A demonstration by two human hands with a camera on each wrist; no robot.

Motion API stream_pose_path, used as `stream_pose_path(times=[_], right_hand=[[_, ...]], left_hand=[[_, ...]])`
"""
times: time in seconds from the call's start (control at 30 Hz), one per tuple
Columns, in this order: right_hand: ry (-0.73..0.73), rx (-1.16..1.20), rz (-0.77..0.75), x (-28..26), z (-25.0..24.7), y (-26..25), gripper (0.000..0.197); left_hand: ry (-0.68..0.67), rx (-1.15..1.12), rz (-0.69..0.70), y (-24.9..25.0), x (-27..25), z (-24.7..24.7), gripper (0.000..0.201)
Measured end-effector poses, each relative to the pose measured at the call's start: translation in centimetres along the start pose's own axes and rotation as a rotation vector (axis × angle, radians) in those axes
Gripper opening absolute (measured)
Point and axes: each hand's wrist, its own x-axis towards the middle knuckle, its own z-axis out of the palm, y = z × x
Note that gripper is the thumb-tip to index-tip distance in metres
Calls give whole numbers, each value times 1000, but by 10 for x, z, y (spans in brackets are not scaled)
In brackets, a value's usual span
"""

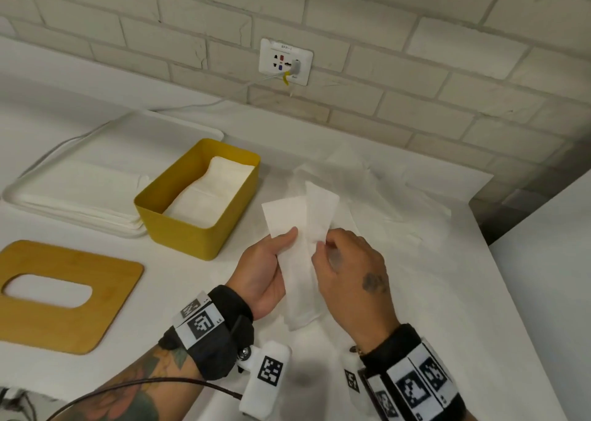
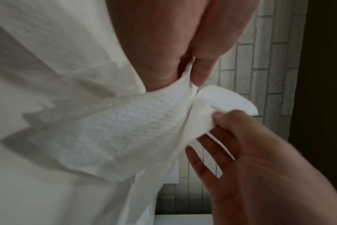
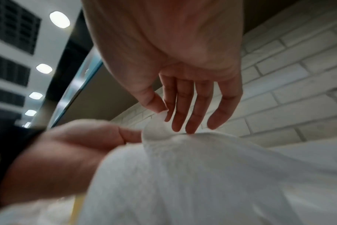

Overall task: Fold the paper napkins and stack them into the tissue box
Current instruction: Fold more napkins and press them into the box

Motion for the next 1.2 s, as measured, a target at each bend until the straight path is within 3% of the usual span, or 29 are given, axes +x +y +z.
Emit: stream_pose_path(times=[0.07,0.13,0.23,0.33,0.4,0.57,0.97,1.07,1.2], right_hand=[[-101,269,163,4,-19,-5,21],[-198,508,205,10,-45,-12,13],[-165,854,140,14,-75,-18,4],[-153,1076,262,19,-76,-14,16],[-198,976,430,21,-60,-4,31],[-230,727,587,13,-26,14,28],[-158,588,597,9,-14,25,22],[-166,603,609,8,-12,24,24],[-262,651,638,-4,-9,30,52]], left_hand=[[10,0,11,2,1,-4,37],[43,1,20,4,3,-8,38],[46,27,26,9,2,-10,38],[20,49,12,10,1,-9,37],[-7,80,-2,8,-1,-5,39],[-18,202,17,3,-5,0,39],[-50,196,28,0,-3,1,71],[-41,244,54,-1,-3,4,50],[27,266,116,3,0,5,34]])
